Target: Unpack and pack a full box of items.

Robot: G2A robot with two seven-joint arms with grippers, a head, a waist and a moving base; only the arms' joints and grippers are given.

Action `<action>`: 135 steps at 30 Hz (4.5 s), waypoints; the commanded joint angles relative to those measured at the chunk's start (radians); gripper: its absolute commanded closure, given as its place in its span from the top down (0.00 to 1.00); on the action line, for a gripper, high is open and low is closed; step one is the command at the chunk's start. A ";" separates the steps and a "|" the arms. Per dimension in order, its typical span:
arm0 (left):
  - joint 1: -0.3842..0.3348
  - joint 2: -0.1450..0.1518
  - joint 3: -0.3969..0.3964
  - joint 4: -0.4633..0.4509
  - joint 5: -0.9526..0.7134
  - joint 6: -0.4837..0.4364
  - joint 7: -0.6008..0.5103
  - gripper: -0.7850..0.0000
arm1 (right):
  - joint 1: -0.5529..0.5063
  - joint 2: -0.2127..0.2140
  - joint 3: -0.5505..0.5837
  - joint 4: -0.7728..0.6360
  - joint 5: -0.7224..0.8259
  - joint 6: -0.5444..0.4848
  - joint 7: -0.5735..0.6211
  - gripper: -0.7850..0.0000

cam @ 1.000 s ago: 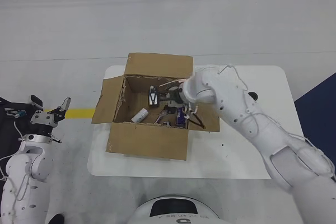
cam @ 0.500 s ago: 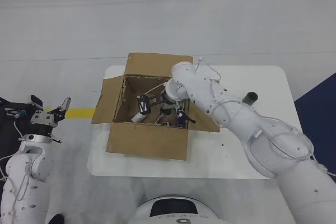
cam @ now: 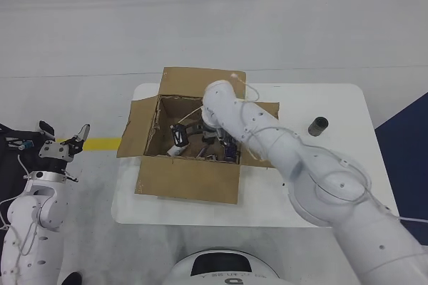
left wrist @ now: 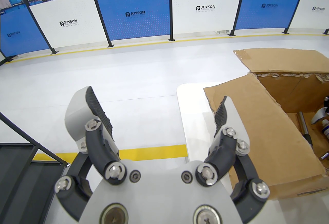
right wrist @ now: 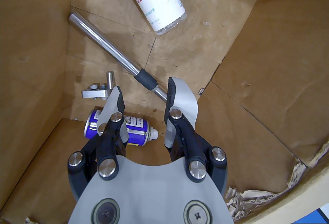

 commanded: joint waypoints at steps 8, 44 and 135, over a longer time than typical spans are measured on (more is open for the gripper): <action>0.000 0.000 0.000 0.000 0.000 0.000 0.000 1.00 | -0.006 -0.080 -0.018 0.117 -0.080 -0.019 -0.044 0.47; 0.000 0.000 0.000 0.000 0.000 0.000 0.000 1.00 | 0.052 -0.144 0.052 0.380 -0.097 -0.012 -0.381 0.45; 0.000 0.000 0.000 0.000 0.000 0.000 0.000 1.00 | -0.142 0.178 0.085 -0.323 0.593 0.437 0.667 0.09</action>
